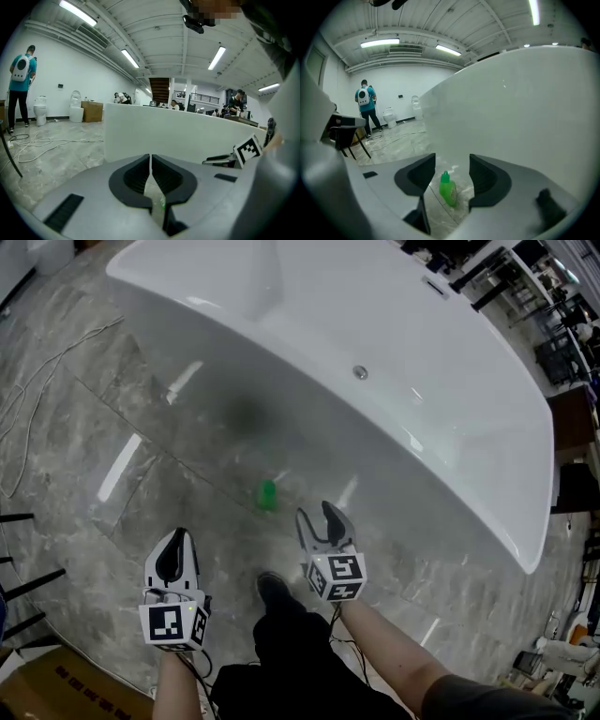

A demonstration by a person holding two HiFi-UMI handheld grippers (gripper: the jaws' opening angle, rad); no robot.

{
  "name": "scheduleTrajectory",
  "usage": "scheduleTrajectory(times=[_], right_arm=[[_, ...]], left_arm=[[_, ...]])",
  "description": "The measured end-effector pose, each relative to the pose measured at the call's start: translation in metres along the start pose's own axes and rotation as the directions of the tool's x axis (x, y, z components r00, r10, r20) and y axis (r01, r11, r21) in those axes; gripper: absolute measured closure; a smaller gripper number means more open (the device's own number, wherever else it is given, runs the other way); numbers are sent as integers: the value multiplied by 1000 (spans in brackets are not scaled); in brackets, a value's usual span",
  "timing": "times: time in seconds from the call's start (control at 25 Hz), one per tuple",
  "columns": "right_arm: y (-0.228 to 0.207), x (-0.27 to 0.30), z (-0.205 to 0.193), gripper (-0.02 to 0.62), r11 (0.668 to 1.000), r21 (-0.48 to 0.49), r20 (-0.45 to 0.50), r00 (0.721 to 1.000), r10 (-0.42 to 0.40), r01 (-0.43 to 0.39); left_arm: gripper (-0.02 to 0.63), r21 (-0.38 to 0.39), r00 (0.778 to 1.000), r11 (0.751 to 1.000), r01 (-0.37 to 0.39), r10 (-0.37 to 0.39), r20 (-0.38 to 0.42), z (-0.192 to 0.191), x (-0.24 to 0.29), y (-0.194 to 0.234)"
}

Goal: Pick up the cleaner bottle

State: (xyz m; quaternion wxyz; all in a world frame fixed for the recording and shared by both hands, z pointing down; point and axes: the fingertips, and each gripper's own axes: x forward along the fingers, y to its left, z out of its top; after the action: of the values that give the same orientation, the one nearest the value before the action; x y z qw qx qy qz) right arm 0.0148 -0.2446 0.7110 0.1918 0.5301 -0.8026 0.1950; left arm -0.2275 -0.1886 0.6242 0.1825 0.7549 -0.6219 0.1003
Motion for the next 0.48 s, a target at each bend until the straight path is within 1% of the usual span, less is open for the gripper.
scheduleTrajectory(times=[0.08, 0.16, 0.32, 0.4, 0.48], right_arm=[[2, 11, -24, 363, 1000, -7, 3, 1000, 6, -6], [8, 23, -48, 338, 999, -20, -3, 999, 33, -33], [22, 50, -96, 309, 995, -50, -23, 996, 83, -84], [20, 64, -116, 301, 995, -68, -21, 997, 72, -74], [16, 77, -131, 300, 996, -72, -8, 998, 55, -56]], left_arm=[[581, 17, 1000, 1000, 14, -14, -2, -20, 11, 3], [581, 29, 1000, 999, 29, -29, -2, -40, 22, 7], [581, 23, 999, 998, 51, -51, 9, -75, 46, 13], [581, 27, 998, 998, 60, -60, 15, -93, 58, 14], [581, 82, 998, 995, 59, -61, 18, -109, 68, 14]])
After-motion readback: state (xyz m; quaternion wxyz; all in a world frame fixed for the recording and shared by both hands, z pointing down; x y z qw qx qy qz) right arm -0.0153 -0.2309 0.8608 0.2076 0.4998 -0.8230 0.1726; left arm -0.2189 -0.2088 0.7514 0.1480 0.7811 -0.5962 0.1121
